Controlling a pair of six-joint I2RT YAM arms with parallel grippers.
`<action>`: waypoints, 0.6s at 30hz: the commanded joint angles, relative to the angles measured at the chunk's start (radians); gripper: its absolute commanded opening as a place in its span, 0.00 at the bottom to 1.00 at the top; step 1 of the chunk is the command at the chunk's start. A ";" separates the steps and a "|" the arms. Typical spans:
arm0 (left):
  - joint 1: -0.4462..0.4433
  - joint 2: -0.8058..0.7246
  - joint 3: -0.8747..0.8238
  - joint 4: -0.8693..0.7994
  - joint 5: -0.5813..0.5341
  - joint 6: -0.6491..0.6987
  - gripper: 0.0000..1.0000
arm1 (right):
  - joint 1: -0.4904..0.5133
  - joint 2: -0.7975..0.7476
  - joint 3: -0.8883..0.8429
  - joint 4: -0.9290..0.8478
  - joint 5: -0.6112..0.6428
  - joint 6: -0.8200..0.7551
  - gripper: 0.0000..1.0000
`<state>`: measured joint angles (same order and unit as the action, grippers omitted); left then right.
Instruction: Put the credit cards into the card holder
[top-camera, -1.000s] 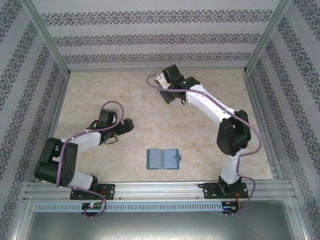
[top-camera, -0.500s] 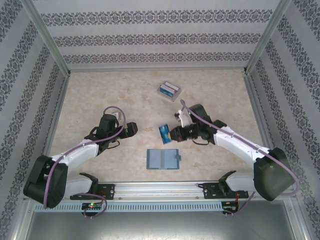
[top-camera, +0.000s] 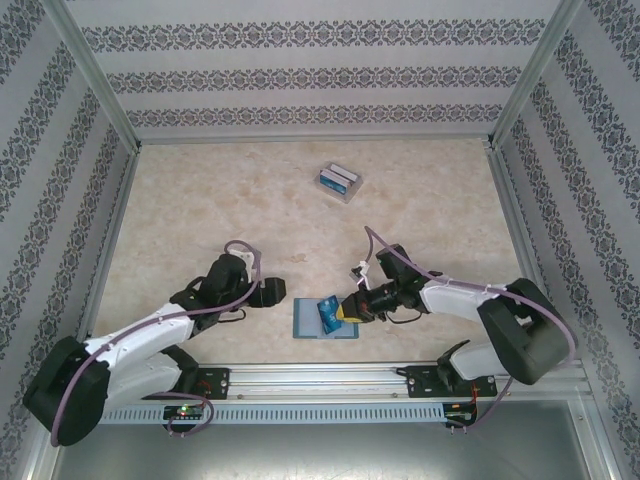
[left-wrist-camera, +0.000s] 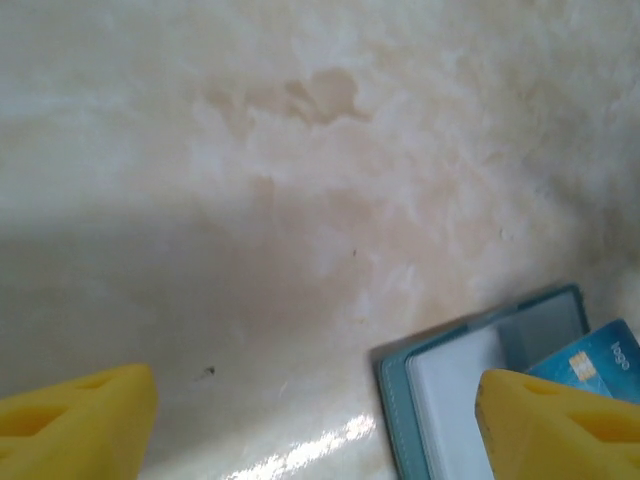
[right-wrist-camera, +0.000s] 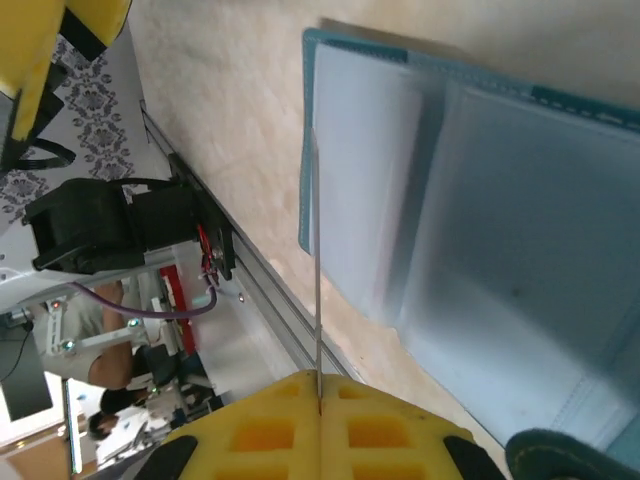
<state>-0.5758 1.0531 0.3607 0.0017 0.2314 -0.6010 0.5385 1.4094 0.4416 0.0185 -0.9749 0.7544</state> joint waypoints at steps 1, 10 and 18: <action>-0.032 0.051 0.012 0.010 0.072 -0.025 0.78 | -0.012 0.037 -0.012 0.054 -0.048 0.002 0.01; -0.143 0.182 0.042 0.040 0.139 0.002 0.57 | -0.059 -0.025 -0.033 0.013 -0.041 -0.021 0.00; -0.173 0.276 0.065 0.065 0.140 0.004 0.46 | -0.057 0.028 -0.069 0.065 -0.051 -0.015 0.00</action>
<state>-0.7132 1.2808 0.4068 0.0296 0.3172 -0.6086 0.4858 1.4105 0.3893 0.0544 -0.9981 0.7536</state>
